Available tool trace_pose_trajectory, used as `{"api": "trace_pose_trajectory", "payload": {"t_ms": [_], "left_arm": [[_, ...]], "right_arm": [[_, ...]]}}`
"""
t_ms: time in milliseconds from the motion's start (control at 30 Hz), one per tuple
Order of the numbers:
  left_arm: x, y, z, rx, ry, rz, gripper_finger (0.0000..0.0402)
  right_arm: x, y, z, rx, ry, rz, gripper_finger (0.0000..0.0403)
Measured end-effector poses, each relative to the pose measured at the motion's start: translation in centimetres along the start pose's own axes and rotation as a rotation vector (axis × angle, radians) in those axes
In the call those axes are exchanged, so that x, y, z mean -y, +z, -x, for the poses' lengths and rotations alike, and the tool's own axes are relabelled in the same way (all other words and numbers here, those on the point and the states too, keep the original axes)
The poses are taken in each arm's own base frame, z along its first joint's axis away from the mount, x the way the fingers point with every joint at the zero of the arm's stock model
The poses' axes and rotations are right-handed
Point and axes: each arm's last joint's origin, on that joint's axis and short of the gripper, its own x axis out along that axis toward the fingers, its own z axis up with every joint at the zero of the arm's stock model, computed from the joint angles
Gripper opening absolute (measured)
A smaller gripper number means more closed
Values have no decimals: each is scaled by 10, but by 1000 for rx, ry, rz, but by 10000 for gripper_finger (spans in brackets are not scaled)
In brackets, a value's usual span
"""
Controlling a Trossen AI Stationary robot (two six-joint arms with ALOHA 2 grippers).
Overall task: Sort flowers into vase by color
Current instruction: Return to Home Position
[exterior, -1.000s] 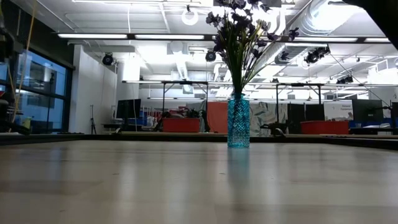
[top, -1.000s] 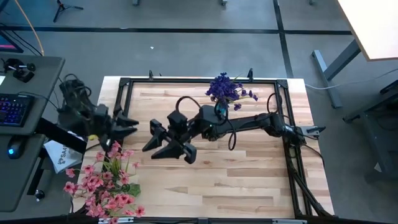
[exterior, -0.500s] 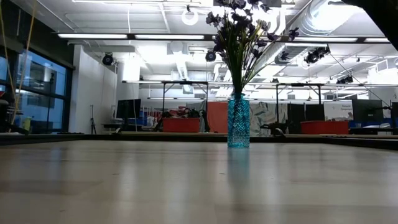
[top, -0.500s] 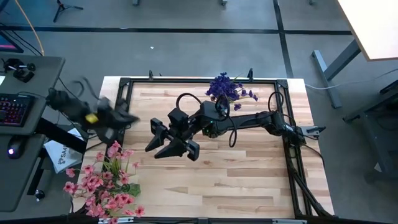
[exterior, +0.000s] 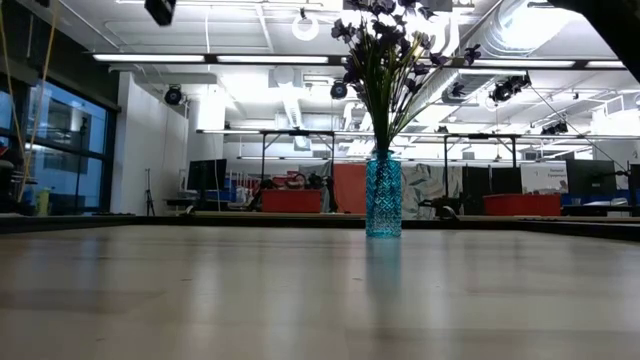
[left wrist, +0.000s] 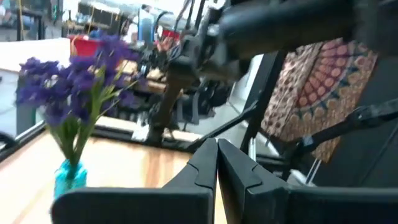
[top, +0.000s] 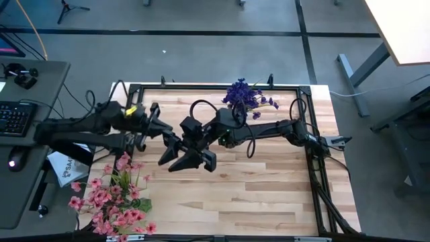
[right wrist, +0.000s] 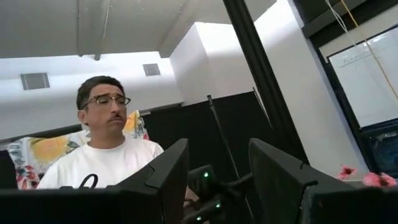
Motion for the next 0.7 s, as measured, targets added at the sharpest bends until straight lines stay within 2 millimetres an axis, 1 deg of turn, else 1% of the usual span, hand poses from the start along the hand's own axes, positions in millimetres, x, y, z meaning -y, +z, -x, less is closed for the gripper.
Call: {"api": "trace_pose_trajectory", "payload": {"t_ms": [67, 167, 233, 367, 467, 567, 700], "left_arm": [[-5, 0, 3, -20, -5, 2, 0], [-5, 1, 11, -19, -16, -1, 0], [-4, -5, 17, -4, -20, -2, 0], [-5, -30, 31, 48, 10, 40, 0], [-8, -50, 38, 141, 50, 82, 0], [-12, -68, 41, 199, 80, 94, 0], [-18, -91, 40, 211, 96, 131, 0]], "right_arm": [[-1, -2, -1, -12, -3, -11, 163], [-3, -1, -2, -78, -56, -34, 163], [-7, 2, -1, -132, -105, -28, 163], [-23, 17, 4, -213, -197, -9, 163], [-37, 26, 9, -283, -286, -4, 161], [-51, 28, 16, -384, -399, -27, 148], [-77, 25, 24, -520, -556, -51, 120]]}}
